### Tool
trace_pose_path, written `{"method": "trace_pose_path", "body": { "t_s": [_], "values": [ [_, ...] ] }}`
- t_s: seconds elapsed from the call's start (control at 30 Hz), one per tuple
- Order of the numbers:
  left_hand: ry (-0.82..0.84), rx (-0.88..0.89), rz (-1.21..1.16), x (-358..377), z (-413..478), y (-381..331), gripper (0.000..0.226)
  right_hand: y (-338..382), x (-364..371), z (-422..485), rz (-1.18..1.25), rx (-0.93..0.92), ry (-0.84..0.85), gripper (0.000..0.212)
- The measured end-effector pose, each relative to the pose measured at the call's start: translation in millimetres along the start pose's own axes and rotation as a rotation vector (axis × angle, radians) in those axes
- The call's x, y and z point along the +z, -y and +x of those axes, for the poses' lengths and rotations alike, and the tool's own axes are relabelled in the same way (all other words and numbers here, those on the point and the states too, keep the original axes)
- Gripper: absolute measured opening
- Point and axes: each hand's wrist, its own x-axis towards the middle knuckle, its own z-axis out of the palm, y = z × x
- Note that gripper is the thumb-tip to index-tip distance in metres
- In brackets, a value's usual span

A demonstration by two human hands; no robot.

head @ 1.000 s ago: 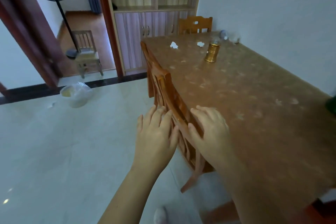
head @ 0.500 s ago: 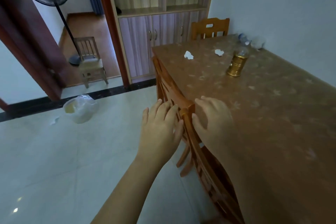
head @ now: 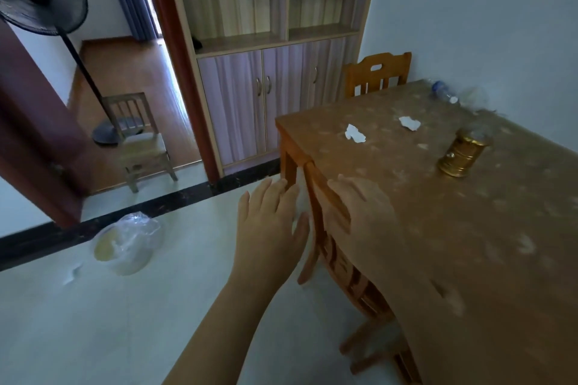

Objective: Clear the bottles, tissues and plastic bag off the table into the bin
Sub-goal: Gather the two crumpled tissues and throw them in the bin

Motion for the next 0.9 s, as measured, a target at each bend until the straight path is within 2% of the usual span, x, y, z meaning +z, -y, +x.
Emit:
{"method": "trace_pose_path", "body": {
  "t_s": [0.17,0.37,0.57,0.73,0.9],
  "values": [
    [0.026,0.028,0.01,5.0,63.1,65.2,0.035,19.8,54.7,64.2,-0.032,0.005,-0.037,0.036],
    [0.036,0.096,-0.032,40.2,136.2,112.6,0.038,-3.3,102.3,130.0,-0.074,0.053,-0.029,0.032],
    [0.109,0.219,-0.076,93.0,232.6,135.0,0.039,-50.8,144.4,208.4,-0.077,0.15,-0.076,0.032],
    [0.147,0.322,-0.092,129.4,315.6,135.8,0.036,-85.9,161.5,274.6,-0.069,0.193,-0.182,0.033],
    [0.223,0.345,-0.15,176.4,375.5,140.6,0.037,-126.8,179.0,317.5,-0.088,0.339,-0.22,0.034]
  ]
}}
